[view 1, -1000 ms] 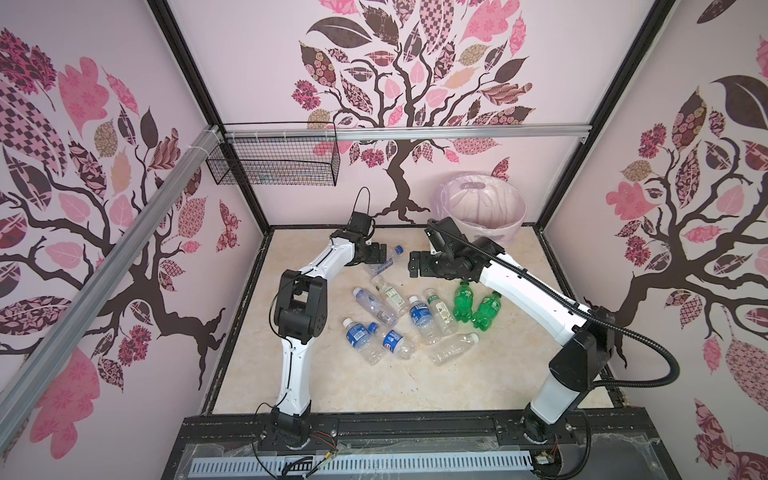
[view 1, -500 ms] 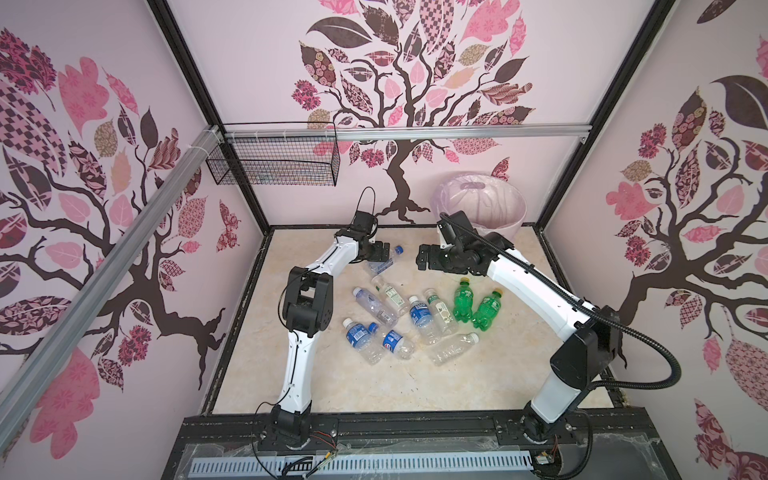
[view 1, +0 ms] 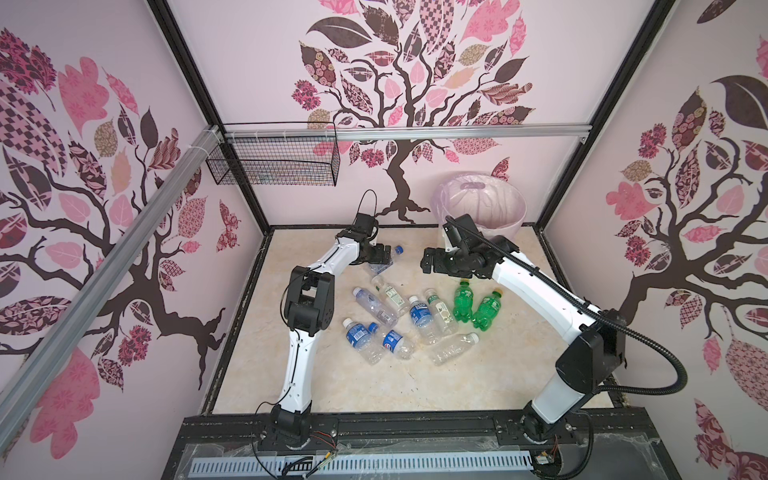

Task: Throw the plastic bottles in the bin
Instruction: 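Lower the left gripper onto the blue-capped soda water bottle, then close the left gripper on the blue-capped soda water bottle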

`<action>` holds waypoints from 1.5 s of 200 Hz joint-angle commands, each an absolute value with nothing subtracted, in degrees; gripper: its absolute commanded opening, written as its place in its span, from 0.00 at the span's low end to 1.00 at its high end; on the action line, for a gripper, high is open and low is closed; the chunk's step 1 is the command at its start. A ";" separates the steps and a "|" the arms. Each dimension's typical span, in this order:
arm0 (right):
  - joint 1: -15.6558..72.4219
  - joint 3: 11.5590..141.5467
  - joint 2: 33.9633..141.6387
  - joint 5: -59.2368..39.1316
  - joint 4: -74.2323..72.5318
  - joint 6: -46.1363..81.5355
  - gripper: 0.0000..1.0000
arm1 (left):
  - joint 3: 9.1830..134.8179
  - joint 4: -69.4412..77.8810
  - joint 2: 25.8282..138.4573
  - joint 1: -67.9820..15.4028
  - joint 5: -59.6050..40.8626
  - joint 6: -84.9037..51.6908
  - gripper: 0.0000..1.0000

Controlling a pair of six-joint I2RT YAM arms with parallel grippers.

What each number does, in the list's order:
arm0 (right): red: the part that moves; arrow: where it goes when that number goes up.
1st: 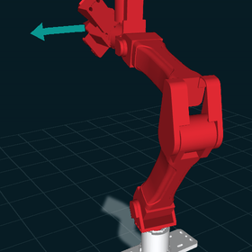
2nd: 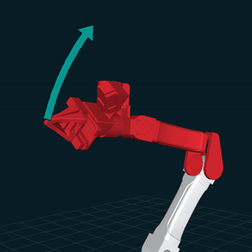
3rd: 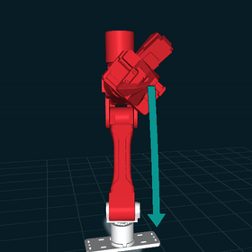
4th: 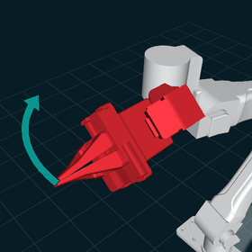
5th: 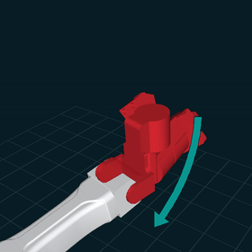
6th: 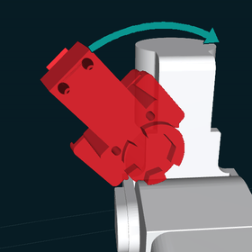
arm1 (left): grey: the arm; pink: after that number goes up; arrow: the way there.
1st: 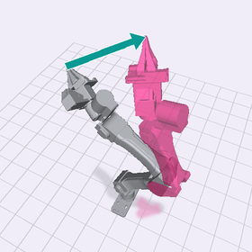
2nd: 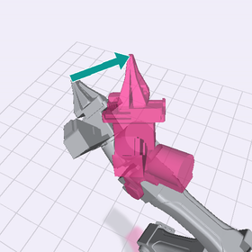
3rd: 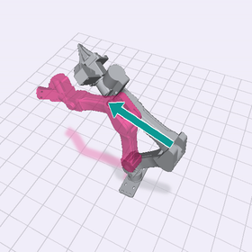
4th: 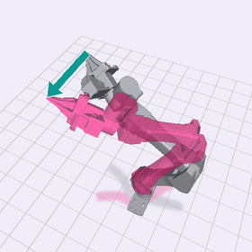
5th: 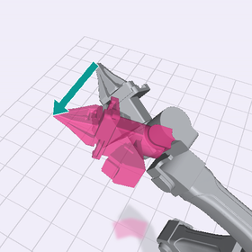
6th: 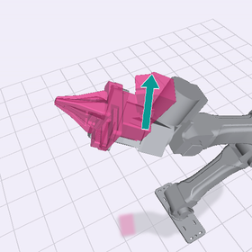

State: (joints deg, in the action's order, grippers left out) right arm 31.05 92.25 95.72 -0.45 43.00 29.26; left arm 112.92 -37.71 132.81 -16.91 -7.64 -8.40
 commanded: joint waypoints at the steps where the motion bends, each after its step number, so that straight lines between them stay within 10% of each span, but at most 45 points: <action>1: 30.82 92.24 93.25 -1.17 43.17 30.31 1.00 | 112.98 -36.92 133.85 -17.05 -7.34 -7.35 0.97; 158: 28.57 90.98 93.17 -3.32 43.24 29.68 1.00 | 112.74 -37.96 136.67 -17.97 -3.35 -5.91 0.88; 300: 28.14 89.58 91.98 -3.25 42.28 30.60 0.99 | 113.35 -38.92 132.26 -16.70 -3.93 -8.53 0.48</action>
